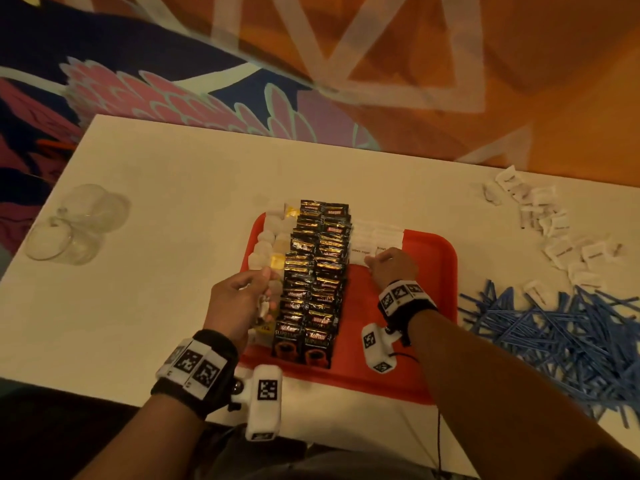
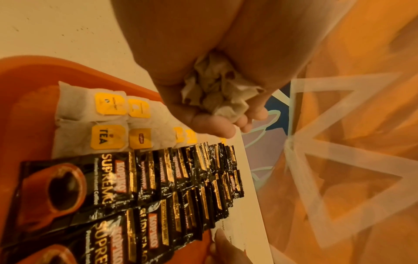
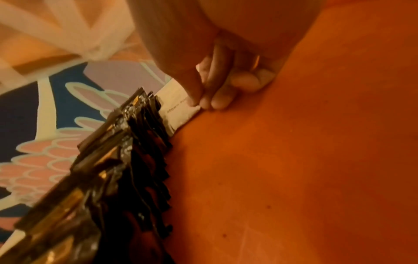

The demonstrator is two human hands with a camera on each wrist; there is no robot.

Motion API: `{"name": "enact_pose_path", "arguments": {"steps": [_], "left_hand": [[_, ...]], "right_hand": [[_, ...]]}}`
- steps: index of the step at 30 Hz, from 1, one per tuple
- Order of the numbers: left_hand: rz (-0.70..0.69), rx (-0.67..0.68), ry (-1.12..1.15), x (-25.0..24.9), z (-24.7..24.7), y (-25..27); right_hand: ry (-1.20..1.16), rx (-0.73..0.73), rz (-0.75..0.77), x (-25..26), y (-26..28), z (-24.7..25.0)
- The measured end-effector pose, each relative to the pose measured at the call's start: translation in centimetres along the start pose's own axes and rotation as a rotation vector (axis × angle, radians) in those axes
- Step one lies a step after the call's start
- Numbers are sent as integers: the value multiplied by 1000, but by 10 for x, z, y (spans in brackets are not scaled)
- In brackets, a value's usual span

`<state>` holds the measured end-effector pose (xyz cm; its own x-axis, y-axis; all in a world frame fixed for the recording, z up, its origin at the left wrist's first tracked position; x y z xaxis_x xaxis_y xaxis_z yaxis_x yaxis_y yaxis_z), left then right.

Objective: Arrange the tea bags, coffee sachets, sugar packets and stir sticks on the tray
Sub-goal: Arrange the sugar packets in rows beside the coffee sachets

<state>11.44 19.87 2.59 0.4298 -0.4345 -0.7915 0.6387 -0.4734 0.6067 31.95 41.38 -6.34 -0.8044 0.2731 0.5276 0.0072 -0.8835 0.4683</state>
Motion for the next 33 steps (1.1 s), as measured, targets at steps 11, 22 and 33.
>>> {"name": "enact_pose_path", "arguments": {"steps": [11, 22, 33], "left_hand": [[-10, 30, -9, 0, -4, -2], [128, 192, 175, 5, -41, 5], [176, 366, 330, -13, -111, 46]], "right_hand": [[69, 23, 348, 28, 3, -22], [-175, 51, 337, 39, 42, 26], [-165, 219, 638, 65, 144, 79]]}}
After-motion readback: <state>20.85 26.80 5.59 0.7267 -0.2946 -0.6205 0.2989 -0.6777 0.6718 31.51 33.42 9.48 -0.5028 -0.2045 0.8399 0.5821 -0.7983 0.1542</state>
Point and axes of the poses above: each hand's wrist, its own y-axis away from the middle knuckle, its own z-axis out of the back of the hand, x = y × z, the point moved 7 cm from there along -y, towards the middle knuckle, and after that the axes turned 4 degrees about -x, right-handed, at the moved point
